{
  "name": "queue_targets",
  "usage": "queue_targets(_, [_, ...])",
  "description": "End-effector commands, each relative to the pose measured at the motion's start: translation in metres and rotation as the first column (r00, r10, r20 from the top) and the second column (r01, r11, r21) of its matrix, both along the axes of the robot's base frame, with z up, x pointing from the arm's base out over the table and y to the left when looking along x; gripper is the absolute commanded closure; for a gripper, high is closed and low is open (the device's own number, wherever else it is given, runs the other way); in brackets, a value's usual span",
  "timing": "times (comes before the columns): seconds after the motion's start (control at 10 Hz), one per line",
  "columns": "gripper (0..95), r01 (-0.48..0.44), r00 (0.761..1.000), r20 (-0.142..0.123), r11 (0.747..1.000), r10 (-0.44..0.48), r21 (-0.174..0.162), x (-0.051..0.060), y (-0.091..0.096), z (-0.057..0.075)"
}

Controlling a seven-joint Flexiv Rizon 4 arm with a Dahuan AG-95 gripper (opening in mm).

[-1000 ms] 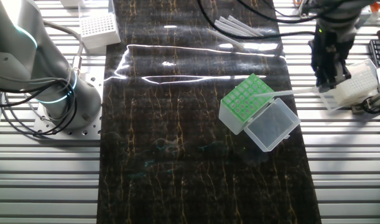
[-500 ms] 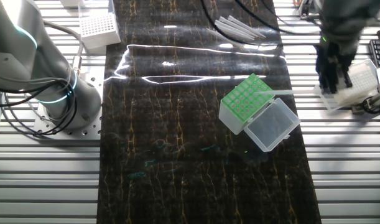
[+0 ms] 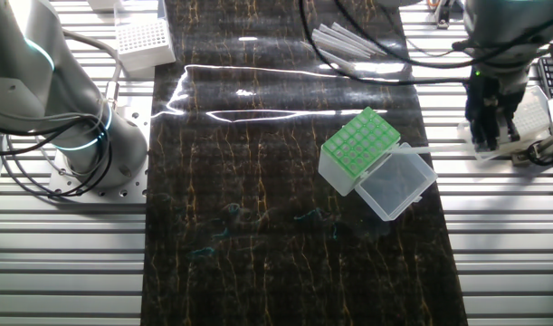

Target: Insert a large pipette tip into the holder for large pipette tips

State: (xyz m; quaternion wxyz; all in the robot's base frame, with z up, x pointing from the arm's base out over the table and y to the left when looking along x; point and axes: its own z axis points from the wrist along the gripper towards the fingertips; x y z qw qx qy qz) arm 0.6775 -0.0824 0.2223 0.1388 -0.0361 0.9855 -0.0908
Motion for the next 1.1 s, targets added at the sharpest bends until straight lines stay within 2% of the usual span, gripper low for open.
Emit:
queue_targets(0.1, [95.0,0.008,1.000,-0.005,1.000,-0.008,0.001,0.0056,-0.0027,-0.0042])
queue_targets(0.6, [95.0,0.032,0.999,-0.009,0.999,-0.032,0.007,0.0010,0.0018,0.0013])
queue_targets(1.1, [95.0,0.068,0.998,0.003,0.998,-0.068,0.015,0.0027,0.0063,-0.0002])
